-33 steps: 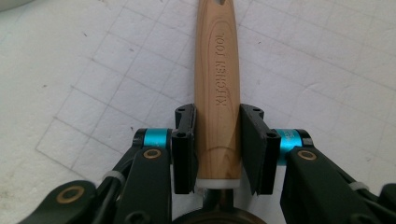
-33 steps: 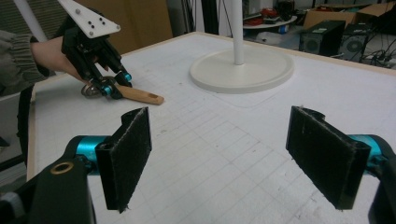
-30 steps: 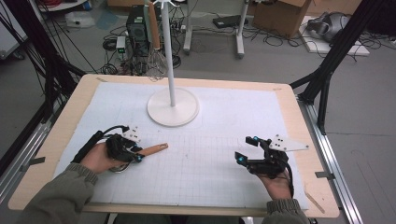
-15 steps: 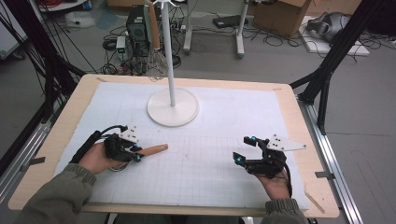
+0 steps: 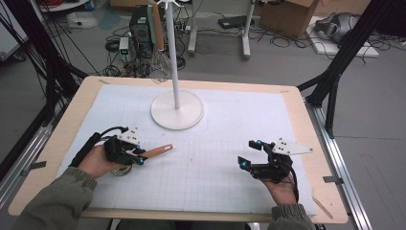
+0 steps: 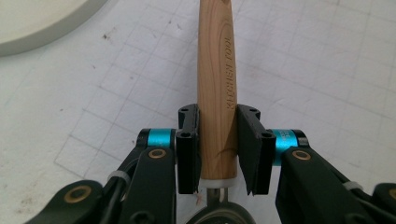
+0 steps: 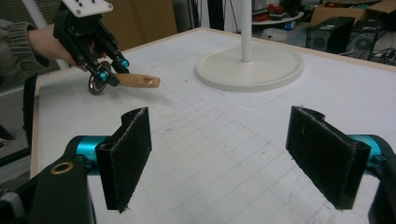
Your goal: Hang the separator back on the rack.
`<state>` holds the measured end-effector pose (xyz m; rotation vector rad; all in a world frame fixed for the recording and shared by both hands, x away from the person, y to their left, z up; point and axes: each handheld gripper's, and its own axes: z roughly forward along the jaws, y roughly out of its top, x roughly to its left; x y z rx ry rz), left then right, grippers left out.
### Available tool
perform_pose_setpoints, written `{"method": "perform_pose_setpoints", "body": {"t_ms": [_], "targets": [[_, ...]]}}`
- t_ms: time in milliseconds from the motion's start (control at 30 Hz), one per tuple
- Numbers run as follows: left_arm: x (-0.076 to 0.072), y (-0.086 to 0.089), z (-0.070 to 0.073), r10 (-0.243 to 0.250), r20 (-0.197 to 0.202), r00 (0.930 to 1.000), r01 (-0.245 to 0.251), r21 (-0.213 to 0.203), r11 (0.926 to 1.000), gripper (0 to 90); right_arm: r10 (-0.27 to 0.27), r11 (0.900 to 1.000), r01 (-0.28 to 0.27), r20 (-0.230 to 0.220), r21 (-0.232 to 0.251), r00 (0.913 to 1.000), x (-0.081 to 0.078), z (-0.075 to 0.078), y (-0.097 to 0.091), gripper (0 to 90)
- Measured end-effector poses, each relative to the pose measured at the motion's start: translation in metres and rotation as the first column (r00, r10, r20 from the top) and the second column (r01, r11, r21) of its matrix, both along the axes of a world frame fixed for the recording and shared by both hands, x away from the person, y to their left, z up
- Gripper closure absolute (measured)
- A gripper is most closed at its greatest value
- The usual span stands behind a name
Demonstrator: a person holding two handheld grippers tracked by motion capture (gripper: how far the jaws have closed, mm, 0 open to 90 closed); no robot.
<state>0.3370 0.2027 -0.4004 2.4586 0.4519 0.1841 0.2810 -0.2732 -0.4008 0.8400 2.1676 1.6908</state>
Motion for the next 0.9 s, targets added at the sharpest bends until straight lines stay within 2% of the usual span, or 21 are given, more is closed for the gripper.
{"method": "perform_pose_setpoints", "body": {"t_ms": [167, 300, 467, 633, 800, 900], "targets": [[-0.001, -0.001, 0.002, -0.020, -0.001, 0.9998, 0.020, 0.000, 0.9998, 70.2, 0.038, 0.9992, -0.038, -0.021, -0.010, 0.9991, 0.002, 0.001, 0.018, 21.2], [-0.002, -0.003, 0.000, -0.022, 0.000, 0.9998, 0.022, -0.016, 0.9996, 70.2, 0.074, 0.9964, -0.077, -0.060, -0.035, 0.9954, 0.009, -0.005, 0.045, 23.2], [-0.004, -0.006, 0.002, -0.035, 0.000, 0.9994, 0.035, -0.034, 0.9988, 70.1, 0.146, 0.9849, -0.154, -0.090, -0.079, 0.9851, 0.017, -0.008, 0.083, 24.4], [-0.008, -0.009, 0.002, -0.052, 0.003, 0.9986, 0.052, -0.044, 0.9976, 70.1, 0.159, 0.9812, -0.173, -0.144, -0.086, 0.9767, 0.025, -0.014, 0.107, 26.7], [-0.011, -0.014, 0.002, -0.072, 0.005, 0.9974, 0.072, -0.056, 0.9958, 70.1, 0.190, 0.9719, -0.213, -0.200, -0.100, 0.9612, 0.033, -0.025, 0.132, 29.1], [-0.013, -0.017, 0.002, -0.086, 0.002, 0.9963, 0.086, -0.062, 0.9944, 70.1, 0.201, 0.9700, -0.226, -0.223, -0.090, 0.9539, 0.037, -0.030, 0.143, 32.7]]}}
